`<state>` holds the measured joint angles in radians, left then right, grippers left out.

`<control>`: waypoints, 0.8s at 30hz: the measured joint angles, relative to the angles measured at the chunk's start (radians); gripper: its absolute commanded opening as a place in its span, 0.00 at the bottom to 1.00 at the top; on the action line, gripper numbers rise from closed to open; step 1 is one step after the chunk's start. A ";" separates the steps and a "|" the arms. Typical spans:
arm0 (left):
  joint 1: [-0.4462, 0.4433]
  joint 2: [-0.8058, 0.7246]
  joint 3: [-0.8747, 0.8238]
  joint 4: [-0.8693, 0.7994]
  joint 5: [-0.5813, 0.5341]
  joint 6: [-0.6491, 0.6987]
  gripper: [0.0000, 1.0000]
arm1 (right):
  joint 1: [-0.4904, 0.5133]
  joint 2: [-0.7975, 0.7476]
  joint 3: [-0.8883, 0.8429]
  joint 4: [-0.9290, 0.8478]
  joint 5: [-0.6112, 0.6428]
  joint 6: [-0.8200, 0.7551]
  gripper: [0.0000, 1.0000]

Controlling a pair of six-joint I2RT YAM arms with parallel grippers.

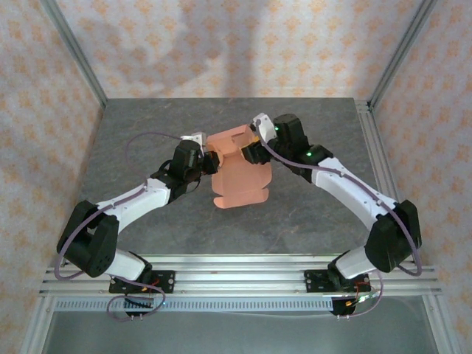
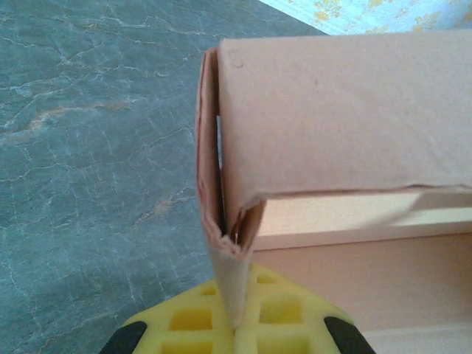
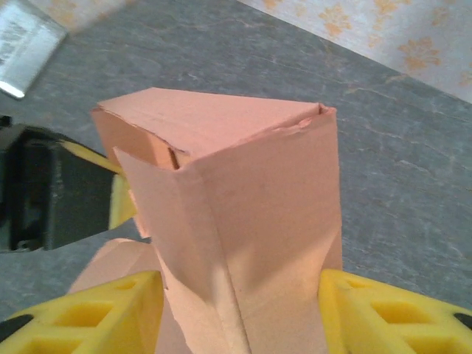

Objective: Fold the paper box

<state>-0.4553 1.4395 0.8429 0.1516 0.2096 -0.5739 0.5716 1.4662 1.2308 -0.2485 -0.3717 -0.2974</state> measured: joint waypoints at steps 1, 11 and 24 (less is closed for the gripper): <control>0.000 0.000 0.000 0.000 0.000 0.000 0.00 | 0.008 0.005 0.004 -0.002 0.029 -0.005 0.55; 0.000 0.000 0.000 -0.009 -0.008 0.000 0.00 | 0.108 0.080 0.076 -0.027 0.345 -0.031 0.39; 0.008 0.000 0.000 -0.014 -0.008 0.000 0.00 | 0.193 0.144 0.090 -0.013 0.692 -0.044 0.11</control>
<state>-0.4469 1.4395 0.8429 0.1371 0.2020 -0.5735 0.7643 1.6100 1.3205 -0.2611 0.3199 -0.3412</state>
